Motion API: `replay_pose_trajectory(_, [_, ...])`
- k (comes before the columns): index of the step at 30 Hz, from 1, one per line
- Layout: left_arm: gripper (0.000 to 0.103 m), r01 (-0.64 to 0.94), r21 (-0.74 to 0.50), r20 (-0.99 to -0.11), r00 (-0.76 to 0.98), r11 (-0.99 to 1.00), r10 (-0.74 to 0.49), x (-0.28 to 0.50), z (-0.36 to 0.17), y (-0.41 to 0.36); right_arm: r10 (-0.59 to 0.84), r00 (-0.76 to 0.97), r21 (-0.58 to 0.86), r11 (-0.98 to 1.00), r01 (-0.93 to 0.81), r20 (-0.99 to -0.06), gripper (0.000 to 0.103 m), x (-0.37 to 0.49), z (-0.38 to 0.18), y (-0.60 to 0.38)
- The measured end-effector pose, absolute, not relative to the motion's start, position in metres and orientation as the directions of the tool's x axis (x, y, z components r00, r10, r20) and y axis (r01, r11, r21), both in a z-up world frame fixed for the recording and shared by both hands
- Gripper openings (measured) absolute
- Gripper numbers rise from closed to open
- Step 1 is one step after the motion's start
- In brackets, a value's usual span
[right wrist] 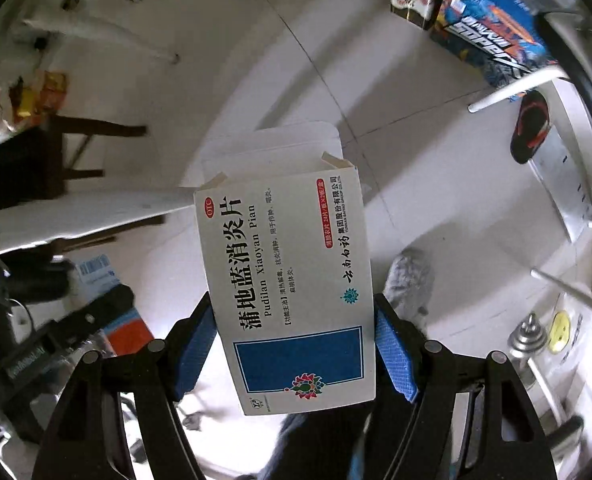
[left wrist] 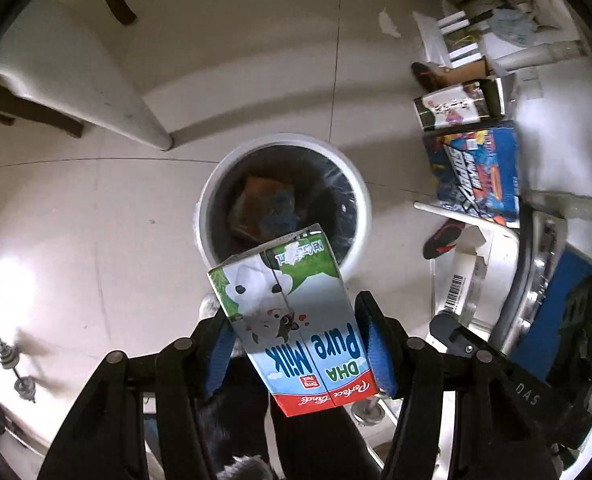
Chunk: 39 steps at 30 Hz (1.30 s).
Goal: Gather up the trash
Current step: 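Carry the medicine box with the right tool while the left tool carries the milk carton to the bin, then open both tools over the bin to drop the box and carton, then move both tools back over the table toward the remaining items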
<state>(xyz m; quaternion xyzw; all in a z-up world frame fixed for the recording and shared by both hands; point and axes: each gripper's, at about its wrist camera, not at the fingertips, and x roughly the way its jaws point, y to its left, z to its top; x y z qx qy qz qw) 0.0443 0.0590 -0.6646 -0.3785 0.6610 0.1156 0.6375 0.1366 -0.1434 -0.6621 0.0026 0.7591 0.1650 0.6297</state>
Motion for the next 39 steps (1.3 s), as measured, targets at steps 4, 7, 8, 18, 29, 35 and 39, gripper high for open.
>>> replay_pose_trajectory(4, [0.097,-0.657,-0.332,-0.928,0.098,0.677,-0.36,0.05,-0.712,0.07,0.207,-0.25,0.265,0.937,-0.228,-0.946,0.077,0.144,-0.731,-0.128])
replay_pose_trajectory(7, [0.099,-0.657,-0.292,-0.945,0.088,0.695,-0.314,0.044,-0.721,0.077,0.201,-0.264,0.269,0.93,-0.251,-0.943,0.087,0.145,-0.761,-0.12])
replay_pose_trajectory(8, [0.099,-0.658,-0.278,-0.952,0.093,0.7,-0.291,0.042,-0.721,0.078,0.204,-0.266,0.272,0.928,-0.254,-0.942,0.102,0.146,-0.769,-0.118])
replay_pose_trajectory(18, [0.099,-0.639,-0.033,-0.999,0.008,0.768,-0.036,0.013,-0.687,0.077,0.048,-0.2,0.129,0.901,-0.414,-0.979,0.103,0.13,-0.763,-0.113])
replay_pose_trajectory(29, [0.099,-0.612,-0.008,-1.0,-0.012,0.791,-0.019,0.0,-0.608,0.054,-0.025,-0.081,0.017,0.881,-0.473,-0.996,0.103,0.123,-0.661,-0.112])
replay_pose_trajectory(35, [0.099,-0.612,-0.039,-0.999,0.018,0.79,-0.035,-0.009,-0.55,0.044,-0.009,-0.04,0.012,0.87,-0.493,-0.999,0.103,0.113,-0.591,-0.111])
replay_pose_trajectory(39, [0.099,-0.606,-0.047,-0.999,0.028,0.794,-0.038,-0.017,-0.508,0.04,0.008,-0.024,0.02,0.864,-0.503,-1.0,0.103,0.104,-0.539,-0.112])
